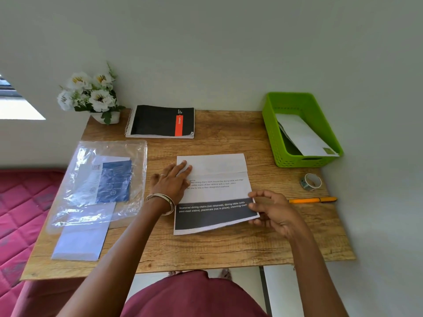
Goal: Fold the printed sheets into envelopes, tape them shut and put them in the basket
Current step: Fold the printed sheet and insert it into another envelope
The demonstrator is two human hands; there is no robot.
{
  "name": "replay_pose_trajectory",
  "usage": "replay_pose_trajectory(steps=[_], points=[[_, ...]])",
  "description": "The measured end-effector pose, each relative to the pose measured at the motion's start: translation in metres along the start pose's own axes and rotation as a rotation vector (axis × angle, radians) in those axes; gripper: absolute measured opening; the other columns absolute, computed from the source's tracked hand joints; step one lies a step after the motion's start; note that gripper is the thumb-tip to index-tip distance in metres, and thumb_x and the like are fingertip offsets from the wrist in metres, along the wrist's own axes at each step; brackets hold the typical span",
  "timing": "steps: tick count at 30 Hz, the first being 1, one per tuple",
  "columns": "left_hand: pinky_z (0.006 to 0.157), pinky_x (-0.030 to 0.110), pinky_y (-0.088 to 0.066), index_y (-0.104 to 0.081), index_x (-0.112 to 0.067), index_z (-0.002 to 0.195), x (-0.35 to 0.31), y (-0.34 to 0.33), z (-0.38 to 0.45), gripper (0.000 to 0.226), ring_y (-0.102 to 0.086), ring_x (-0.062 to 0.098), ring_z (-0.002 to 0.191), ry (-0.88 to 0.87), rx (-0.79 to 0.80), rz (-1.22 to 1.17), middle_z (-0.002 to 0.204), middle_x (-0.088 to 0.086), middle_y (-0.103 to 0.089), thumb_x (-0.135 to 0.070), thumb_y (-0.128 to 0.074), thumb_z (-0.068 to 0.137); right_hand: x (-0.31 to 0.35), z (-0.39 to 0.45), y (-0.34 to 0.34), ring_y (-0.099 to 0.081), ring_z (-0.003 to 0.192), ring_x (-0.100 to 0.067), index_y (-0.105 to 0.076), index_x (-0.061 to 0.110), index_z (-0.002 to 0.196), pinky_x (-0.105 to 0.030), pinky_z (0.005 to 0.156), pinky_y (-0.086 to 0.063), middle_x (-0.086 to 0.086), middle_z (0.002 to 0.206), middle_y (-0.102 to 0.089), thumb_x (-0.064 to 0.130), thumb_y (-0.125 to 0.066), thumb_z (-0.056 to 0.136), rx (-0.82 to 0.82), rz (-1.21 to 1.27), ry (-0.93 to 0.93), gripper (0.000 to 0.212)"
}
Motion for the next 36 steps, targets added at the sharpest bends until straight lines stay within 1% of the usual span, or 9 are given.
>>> replay_pose_trajectory(steps=[4,8,14,17,21,25,29,32,36], points=[[0.108,0.051,-0.009,-0.023,-0.042,0.143,0.0,0.006,0.003,0.051,-0.006,0.014,0.142,0.009,0.04,-0.11,0.154,-0.018,-0.012,-0.056,-0.015,0.095,0.006,0.001,0.0,-0.068,0.055,-0.025,-0.064,-0.01,0.098,-0.022,0.044,-0.054,-0.025,0.078,-0.069,-0.004,-0.057,0.088,0.046,0.267,-0.055,0.013],[0.108,0.05,-0.005,-0.022,-0.043,0.142,0.015,0.005,0.011,0.069,-0.007,0.016,0.142,0.053,0.137,-0.25,0.155,-0.008,-0.017,-0.073,-0.009,0.081,0.007,0.01,-0.002,-0.072,0.071,-0.033,-0.052,-0.011,0.104,-0.033,0.057,-0.06,-0.032,0.086,-0.068,0.001,-0.042,0.097,0.071,0.767,-0.105,0.017],[0.109,0.054,-0.002,-0.016,-0.051,0.138,0.019,0.009,0.016,0.059,-0.005,0.025,0.142,0.035,0.243,-0.26,0.157,-0.007,-0.008,-0.066,0.002,0.084,0.002,0.019,-0.01,-0.071,0.076,-0.038,-0.048,-0.007,0.113,-0.042,0.066,-0.06,-0.035,0.087,-0.067,-0.003,-0.042,0.095,0.035,0.801,-0.094,0.019],[0.109,0.057,-0.001,-0.013,-0.042,0.145,0.014,0.013,0.012,0.07,-0.001,0.026,0.143,-0.001,0.256,-0.201,0.157,-0.01,-0.004,-0.071,-0.031,0.083,-0.002,0.024,-0.013,-0.071,0.079,-0.038,-0.048,-0.007,0.117,-0.041,0.065,-0.061,-0.035,0.093,-0.067,-0.003,-0.045,0.095,-0.02,0.721,-0.075,0.022],[0.11,0.057,0.003,0.002,-0.039,0.146,0.008,0.007,0.003,0.113,0.013,0.021,0.143,-0.099,0.224,-0.064,0.155,-0.015,0.012,-0.071,-0.065,0.061,-0.001,0.022,-0.02,-0.071,0.073,-0.031,-0.053,0.002,0.102,-0.032,0.062,-0.059,-0.026,0.093,-0.068,-0.001,-0.054,0.091,-0.18,0.376,0.038,0.011],[0.111,0.059,0.004,0.006,-0.038,0.145,0.01,-0.001,0.004,0.117,0.016,0.02,0.142,-0.087,0.203,-0.061,0.154,-0.016,0.016,-0.068,-0.069,0.06,0.006,0.013,-0.039,-0.061,0.072,-0.016,-0.06,0.013,0.105,-0.024,0.062,-0.048,-0.003,0.086,-0.064,0.012,-0.065,0.087,-0.395,-0.403,0.424,0.019],[0.111,0.057,0.001,0.004,-0.038,0.145,0.01,-0.001,0.005,0.117,0.015,0.019,0.142,-0.079,0.186,-0.055,0.154,-0.017,0.016,-0.067,-0.07,0.059,-0.003,0.007,-0.093,-0.046,0.117,-0.015,-0.059,0.012,0.121,-0.022,0.094,-0.036,-0.003,0.124,-0.055,0.021,-0.055,0.094,-0.128,-0.943,0.776,0.029],[0.111,0.057,-0.001,0.002,-0.038,0.145,0.01,-0.002,0.005,0.114,0.013,0.018,0.142,-0.071,0.165,-0.052,0.154,-0.017,0.014,-0.061,-0.072,0.062,-0.025,0.01,-0.123,-0.019,0.143,-0.019,-0.036,0.011,0.144,-0.034,0.117,-0.015,-0.005,0.155,-0.028,0.028,-0.041,0.1,0.096,-1.254,0.837,0.047],[0.111,0.058,0.0,0.002,-0.038,0.146,0.01,-0.003,0.006,0.114,0.014,0.017,0.142,-0.066,0.168,-0.054,0.154,-0.017,0.014,-0.059,-0.073,0.062,-0.045,0.022,-0.12,0.011,0.146,-0.016,-0.005,0.012,0.151,-0.033,0.115,0.014,-0.002,0.158,0.005,0.048,-0.009,0.093,0.179,-1.538,0.874,0.068]])
Point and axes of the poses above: each hand's wrist, its own z-axis towards the middle knuckle, its own y-axis out of the back of the hand, x = y × z, the point moved 3 cm from there along z, towards the middle knuckle
